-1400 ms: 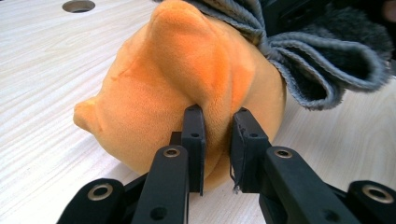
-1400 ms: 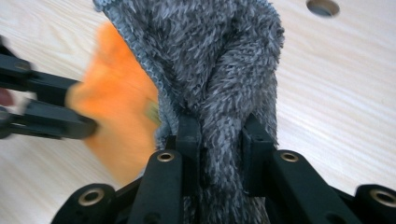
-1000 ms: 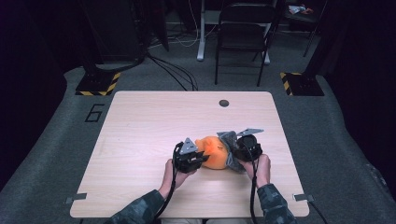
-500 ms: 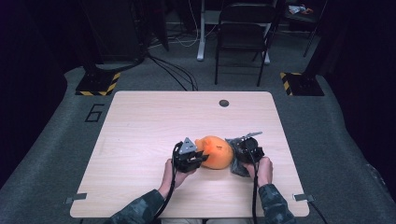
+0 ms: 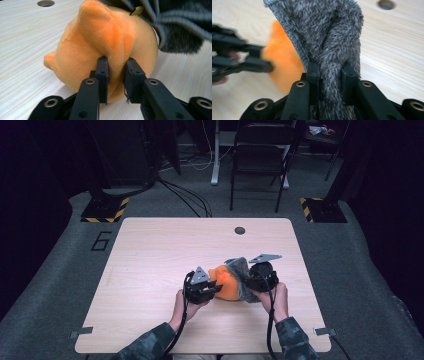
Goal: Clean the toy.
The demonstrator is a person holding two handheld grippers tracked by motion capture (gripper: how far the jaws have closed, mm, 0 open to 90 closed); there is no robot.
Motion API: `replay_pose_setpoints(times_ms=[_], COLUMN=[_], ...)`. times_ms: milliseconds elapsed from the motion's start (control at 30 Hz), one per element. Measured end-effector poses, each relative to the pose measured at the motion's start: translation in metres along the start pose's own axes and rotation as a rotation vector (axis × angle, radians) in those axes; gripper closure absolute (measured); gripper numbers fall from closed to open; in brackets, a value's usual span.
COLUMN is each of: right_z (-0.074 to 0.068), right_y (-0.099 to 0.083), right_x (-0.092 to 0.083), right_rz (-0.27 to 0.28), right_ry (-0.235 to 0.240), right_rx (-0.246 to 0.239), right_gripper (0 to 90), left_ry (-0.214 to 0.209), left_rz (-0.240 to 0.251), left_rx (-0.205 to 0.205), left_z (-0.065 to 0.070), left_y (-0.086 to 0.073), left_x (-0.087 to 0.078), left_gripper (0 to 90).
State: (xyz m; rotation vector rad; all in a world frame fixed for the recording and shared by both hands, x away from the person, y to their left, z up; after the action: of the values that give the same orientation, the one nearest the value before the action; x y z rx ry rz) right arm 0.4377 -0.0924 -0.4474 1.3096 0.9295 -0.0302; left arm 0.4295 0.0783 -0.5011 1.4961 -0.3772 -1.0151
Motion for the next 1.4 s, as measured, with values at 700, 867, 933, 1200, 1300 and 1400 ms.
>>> replay_pose_setpoints(times_ms=[700, 867, 933, 1200, 1300, 1400], right_z=[-0.005, -0.033, -0.036, -0.017, -0.008, 0.002], right_y=[0.01, 0.017, 0.013, 0.001, -0.004, -0.009], right_x=[-0.008, -0.007, 0.001, 0.009, 0.009, 0.011], right_rz=[0.1, 0.114, 0.092, 0.056, 0.039, 0.028], right_ry=[0.012, 0.054, 0.031, -0.039, -0.051, -0.068], right_rx=[0.025, -0.023, -0.056, -0.056, -0.03, -0.017], right_gripper=[73.1, 73.0, 73.0, 73.2, 73.2, 73.2], left_ry=[0.052, 0.017, 0.02, 0.006, 0.007, 0.003], left_rz=[-0.015, -0.016, -0.02, -0.027, -0.026, -0.022], left_rx=[0.132, 0.114, 0.12, 0.124, 0.121, 0.118], left_z=[0.005, 0.016, 0.016, 0.012, 0.012, 0.011], left_y=[0.003, 0.008, 0.007, 0.002, 0.002, 0.001], left_x=[-0.001, -0.003, -0.003, 0.001, 0.0, 0.001], left_gripper=[78.7, 78.8, 78.8, 78.7, 78.6, 78.5])
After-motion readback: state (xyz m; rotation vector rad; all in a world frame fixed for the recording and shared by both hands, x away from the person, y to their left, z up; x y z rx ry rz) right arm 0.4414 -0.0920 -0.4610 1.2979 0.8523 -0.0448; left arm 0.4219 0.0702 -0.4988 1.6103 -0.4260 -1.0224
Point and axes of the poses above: each handheld gripper's, and its own axes: x roughly forward along the jaws, y roughly out of its top, z roughly to its right, the point moved 5 cm from there along x, roughly forward along the jaws, and after that the axes turned 9 degrees about z, right-handed, at the moved point
